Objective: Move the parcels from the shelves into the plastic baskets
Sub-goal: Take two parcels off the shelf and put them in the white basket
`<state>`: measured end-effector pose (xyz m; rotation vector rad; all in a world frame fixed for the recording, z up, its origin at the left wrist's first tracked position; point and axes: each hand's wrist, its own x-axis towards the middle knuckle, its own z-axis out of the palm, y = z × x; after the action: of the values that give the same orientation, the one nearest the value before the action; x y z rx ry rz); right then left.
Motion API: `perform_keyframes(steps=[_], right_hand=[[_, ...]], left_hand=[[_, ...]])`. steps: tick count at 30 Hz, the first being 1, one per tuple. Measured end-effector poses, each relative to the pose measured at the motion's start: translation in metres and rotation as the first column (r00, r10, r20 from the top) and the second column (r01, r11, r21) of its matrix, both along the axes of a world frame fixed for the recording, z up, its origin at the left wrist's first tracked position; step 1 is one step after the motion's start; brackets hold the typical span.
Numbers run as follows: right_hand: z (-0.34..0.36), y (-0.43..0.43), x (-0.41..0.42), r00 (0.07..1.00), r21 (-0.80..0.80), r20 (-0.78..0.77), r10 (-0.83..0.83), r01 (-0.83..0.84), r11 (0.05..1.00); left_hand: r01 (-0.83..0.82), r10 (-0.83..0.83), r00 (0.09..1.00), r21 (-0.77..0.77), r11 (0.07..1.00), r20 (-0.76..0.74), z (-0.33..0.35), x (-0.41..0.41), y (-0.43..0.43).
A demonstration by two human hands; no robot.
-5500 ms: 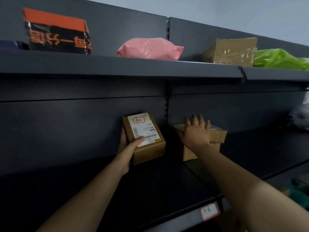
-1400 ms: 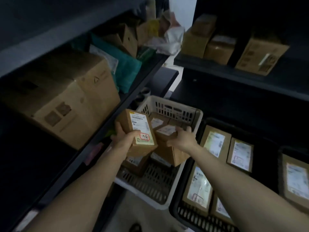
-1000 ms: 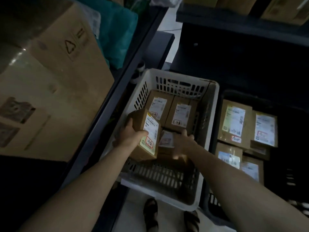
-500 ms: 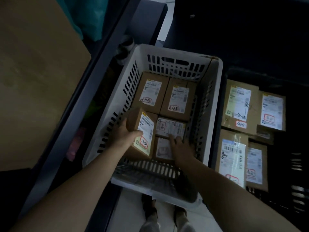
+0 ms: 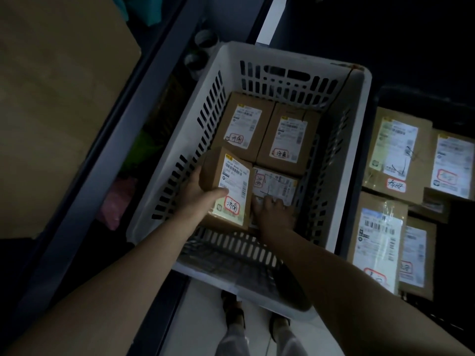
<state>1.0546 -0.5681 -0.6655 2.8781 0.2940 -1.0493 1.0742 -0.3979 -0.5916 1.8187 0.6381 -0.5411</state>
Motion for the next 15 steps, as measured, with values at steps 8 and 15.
perform_keyframes(steps=[8,15], right_hand=[[0.009,-0.009,0.018,0.990,0.211,-0.088,-0.112,0.128,0.969],[0.071,-0.024,0.043,0.339,0.382,-0.821,-0.460,0.924,0.000]], left_hand=[[-0.022,0.021,1.000,-0.048,0.999,-0.007,0.008,-0.005,0.011],[-0.068,0.065,0.998,-0.284,0.957,-0.018,0.035,-0.008,-0.003]])
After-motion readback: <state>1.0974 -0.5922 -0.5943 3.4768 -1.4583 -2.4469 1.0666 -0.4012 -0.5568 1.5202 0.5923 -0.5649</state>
